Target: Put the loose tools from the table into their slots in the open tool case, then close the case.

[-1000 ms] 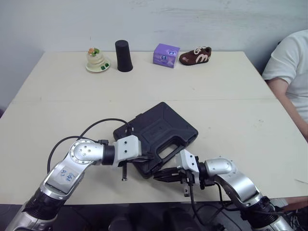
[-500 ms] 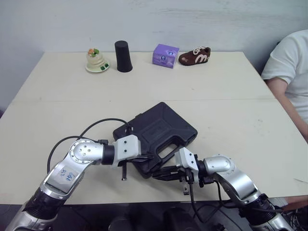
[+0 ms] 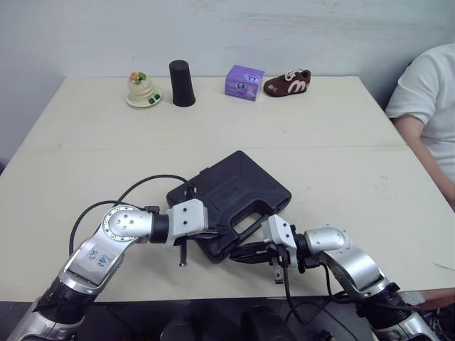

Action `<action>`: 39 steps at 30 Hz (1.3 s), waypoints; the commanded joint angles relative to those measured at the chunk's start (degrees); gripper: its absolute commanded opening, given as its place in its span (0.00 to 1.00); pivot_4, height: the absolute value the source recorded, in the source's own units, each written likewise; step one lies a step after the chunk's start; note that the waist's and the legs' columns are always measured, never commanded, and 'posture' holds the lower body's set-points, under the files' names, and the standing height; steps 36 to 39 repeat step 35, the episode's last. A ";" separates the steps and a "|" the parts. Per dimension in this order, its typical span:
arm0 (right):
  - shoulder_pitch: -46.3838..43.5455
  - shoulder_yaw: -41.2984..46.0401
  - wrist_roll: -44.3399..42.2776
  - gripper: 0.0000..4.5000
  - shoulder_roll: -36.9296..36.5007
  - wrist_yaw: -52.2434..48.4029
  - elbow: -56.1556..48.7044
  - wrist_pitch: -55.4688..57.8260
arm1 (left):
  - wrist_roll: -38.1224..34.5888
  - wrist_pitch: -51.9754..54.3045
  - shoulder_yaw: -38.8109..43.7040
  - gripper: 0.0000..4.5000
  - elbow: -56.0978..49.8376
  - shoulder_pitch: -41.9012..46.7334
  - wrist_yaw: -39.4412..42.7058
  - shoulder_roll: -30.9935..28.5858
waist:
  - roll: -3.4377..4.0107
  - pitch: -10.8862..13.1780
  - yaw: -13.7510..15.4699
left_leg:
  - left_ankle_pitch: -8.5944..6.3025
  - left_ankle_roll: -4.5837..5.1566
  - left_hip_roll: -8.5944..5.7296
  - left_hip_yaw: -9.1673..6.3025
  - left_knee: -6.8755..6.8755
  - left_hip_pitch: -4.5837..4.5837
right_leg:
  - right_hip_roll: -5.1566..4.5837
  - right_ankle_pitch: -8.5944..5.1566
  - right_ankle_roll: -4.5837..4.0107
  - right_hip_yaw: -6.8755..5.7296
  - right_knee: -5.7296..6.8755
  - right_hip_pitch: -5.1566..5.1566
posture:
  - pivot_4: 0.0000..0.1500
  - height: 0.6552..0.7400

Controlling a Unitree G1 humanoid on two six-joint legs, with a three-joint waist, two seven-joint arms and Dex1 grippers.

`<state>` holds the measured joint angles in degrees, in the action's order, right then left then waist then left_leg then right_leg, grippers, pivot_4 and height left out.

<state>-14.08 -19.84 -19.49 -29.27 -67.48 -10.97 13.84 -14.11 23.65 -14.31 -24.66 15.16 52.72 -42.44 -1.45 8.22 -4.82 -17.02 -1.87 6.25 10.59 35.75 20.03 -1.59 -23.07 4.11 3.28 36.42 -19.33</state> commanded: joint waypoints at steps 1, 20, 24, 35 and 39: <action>-1.28 2.06 -1.08 0.01 0.50 0.94 -1.27 -0.37 | 4.74 4.92 -6.05 0.00 8.24 -4.85 1.66 -2.84 | 0.00 0.00 0.00 | 0.00 0.01 0.00 0.00 -0.01 0.00 | 0.00 0.00 0.00 0.00 0.00 0.00 | 1.00 1.00; -6.55 24.55 -0.32 1.00 -26.36 -4.29 13.04 -4.17 | -10.69 -2.06 50.80 0.74 -3.88 -31.45 -10.44 0.27 | -0.12 2.63 -0.01 | -0.18 -0.07 -0.14 -0.46 0.33 1.51 | 0.08 0.01 0.27 0.10 -0.36 -1.38 | 1.00 1.00; -16.46 24.22 5.48 1.00 -26.91 -3.04 28.81 -15.47 | -7.84 -6.31 59.67 0.99 3.24 -41.14 -9.34 2.36 | -0.06 2.85 -0.60 | -0.18 -0.06 -0.18 -0.35 0.38 1.46 | 0.09 0.04 0.33 0.15 -0.33 -1.39 | 1.00 1.00; -28.78 21.62 12.30 1.00 -19.57 0.73 48.77 -32.10 | -4.36 -15.44 62.88 0.99 10.65 -40.26 -12.04 2.47 | -0.07 2.99 -0.37 | -0.08 -0.11 -0.22 -0.26 0.50 1.27 | 0.04 0.03 0.32 0.17 0.07 -1.34 | 1.00 1.00; -28.78 21.62 12.30 1.00 -19.57 0.73 48.77 -32.10 | -4.36 -15.44 62.88 0.99 10.65 -40.26 -12.04 2.47 | -0.07 2.99 -0.37 | -0.08 -0.11 -0.22 -0.26 0.50 1.27 | 0.04 0.03 0.32 0.17 0.07 -1.34 | 1.00 1.00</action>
